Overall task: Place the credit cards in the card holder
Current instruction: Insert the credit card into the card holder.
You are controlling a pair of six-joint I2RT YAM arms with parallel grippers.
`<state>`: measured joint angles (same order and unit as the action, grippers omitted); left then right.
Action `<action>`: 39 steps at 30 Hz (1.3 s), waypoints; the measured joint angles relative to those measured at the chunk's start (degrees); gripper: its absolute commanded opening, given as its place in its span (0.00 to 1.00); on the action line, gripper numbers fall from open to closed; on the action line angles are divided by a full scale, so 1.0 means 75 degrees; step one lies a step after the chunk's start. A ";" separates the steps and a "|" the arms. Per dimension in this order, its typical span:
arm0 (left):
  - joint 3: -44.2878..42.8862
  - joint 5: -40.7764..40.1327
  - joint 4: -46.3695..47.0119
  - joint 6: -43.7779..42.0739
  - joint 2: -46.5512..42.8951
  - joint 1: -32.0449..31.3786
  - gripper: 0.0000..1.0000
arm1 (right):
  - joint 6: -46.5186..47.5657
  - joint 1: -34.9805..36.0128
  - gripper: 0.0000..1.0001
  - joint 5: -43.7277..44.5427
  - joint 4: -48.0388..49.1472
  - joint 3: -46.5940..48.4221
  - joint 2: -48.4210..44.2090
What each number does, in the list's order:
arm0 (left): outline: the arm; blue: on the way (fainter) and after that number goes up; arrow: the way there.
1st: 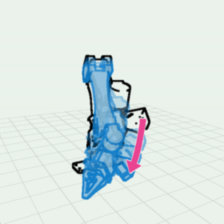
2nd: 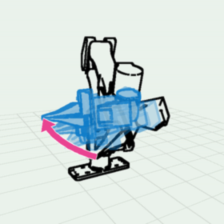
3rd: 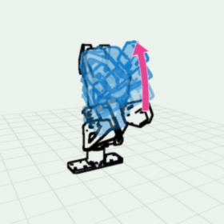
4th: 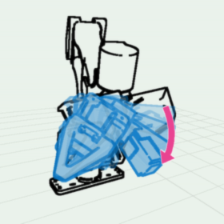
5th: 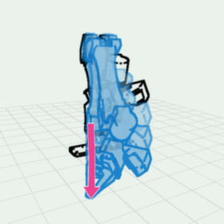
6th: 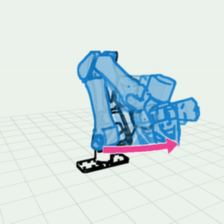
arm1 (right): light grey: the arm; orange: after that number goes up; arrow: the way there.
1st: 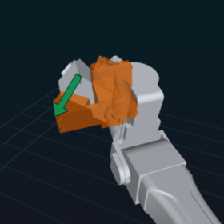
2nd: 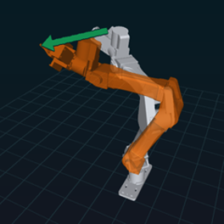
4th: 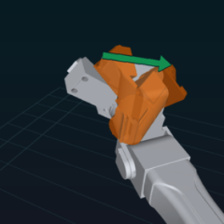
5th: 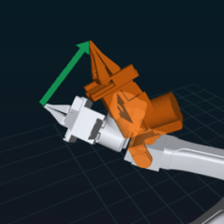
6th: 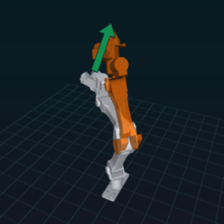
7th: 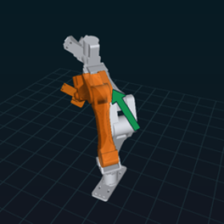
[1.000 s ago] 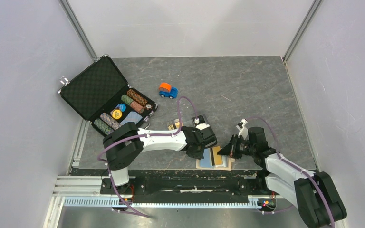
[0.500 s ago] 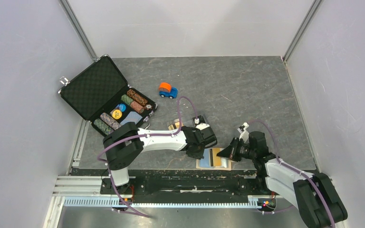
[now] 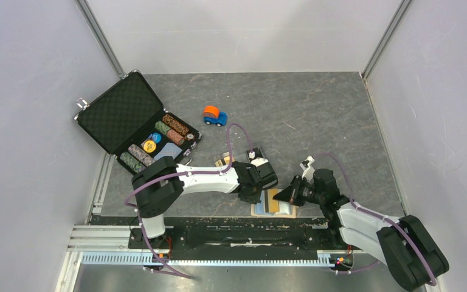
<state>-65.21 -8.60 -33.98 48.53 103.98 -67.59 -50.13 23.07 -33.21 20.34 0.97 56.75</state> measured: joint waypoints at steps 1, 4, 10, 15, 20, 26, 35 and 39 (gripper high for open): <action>0.0000 0.0009 0.0003 0.0003 0.0000 0.0000 0.12 | -0.0050 0.0082 0.00 0.0055 0.0050 0.0000 0.0015; 0.0000 0.0020 0.0009 0.0003 0.0000 0.0000 0.09 | -0.0163 0.0300 0.00 0.0239 0.0195 0.0000 0.0119; 0.0000 0.0026 0.0012 0.0003 -0.0003 0.0000 0.05 | -0.0391 0.0670 0.00 0.0525 0.0478 0.0000 0.0379; 0.0000 0.0041 0.0015 0.0003 -0.0006 0.0000 0.02 | -0.0621 0.0962 0.00 0.0775 0.0673 0.0000 0.0449; 0.0050 0.0041 0.0067 0.0006 -0.0041 0.0000 0.02 | -0.0912 0.1244 0.09 0.1055 0.0743 0.0000 0.0379; 0.0137 0.0038 0.0163 0.0009 -0.0114 0.0000 0.12 | -0.1105 0.1562 0.34 0.1390 0.0592 -0.0050 0.0306; 0.0271 0.0020 0.0105 0.0041 -0.0268 -0.0015 0.36 | -0.0405 0.1804 0.68 0.1731 -0.0819 0.0481 -0.0533; 0.0347 0.0020 -0.0134 0.0076 -0.0452 -0.0038 0.44 | -0.0108 0.1856 0.75 0.1821 -0.1271 0.0784 -0.0574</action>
<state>-62.61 -8.45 -34.98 49.10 100.60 -67.88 -50.94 36.99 -19.55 10.81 6.85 52.45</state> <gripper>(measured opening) 0.397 0.718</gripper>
